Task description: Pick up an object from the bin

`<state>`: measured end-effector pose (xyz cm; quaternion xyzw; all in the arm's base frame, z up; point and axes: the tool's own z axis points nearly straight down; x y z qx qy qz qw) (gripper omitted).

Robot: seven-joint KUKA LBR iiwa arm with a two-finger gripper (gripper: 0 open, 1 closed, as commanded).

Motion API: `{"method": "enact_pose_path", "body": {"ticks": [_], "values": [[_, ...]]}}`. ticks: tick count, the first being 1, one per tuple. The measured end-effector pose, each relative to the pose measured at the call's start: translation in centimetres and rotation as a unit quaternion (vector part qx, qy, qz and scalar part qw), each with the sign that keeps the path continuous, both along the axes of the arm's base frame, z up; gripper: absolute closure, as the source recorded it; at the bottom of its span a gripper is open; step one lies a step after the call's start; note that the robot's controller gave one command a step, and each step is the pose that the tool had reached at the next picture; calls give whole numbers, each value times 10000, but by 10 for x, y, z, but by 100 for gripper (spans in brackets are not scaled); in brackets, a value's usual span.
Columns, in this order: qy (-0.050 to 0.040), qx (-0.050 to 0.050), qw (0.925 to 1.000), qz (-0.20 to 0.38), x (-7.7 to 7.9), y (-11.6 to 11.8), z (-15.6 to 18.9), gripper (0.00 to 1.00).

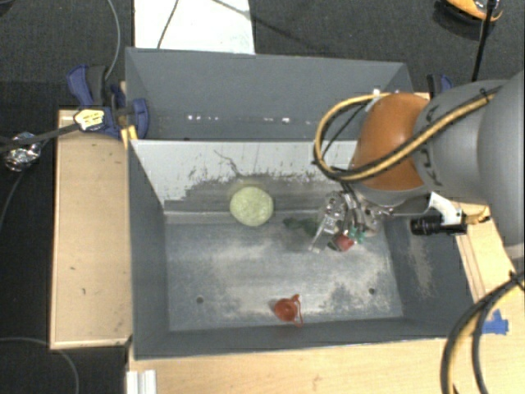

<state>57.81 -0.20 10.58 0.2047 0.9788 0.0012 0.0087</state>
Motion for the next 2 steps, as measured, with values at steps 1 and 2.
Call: {"method": "enact_pose_path", "body": {"ticks": [1, 2], "values": [[20, 0, 10000, 7, -1, 0, 19, 100], [-12, 0, 10000, 13, 1, 0, 35, 100]]}}
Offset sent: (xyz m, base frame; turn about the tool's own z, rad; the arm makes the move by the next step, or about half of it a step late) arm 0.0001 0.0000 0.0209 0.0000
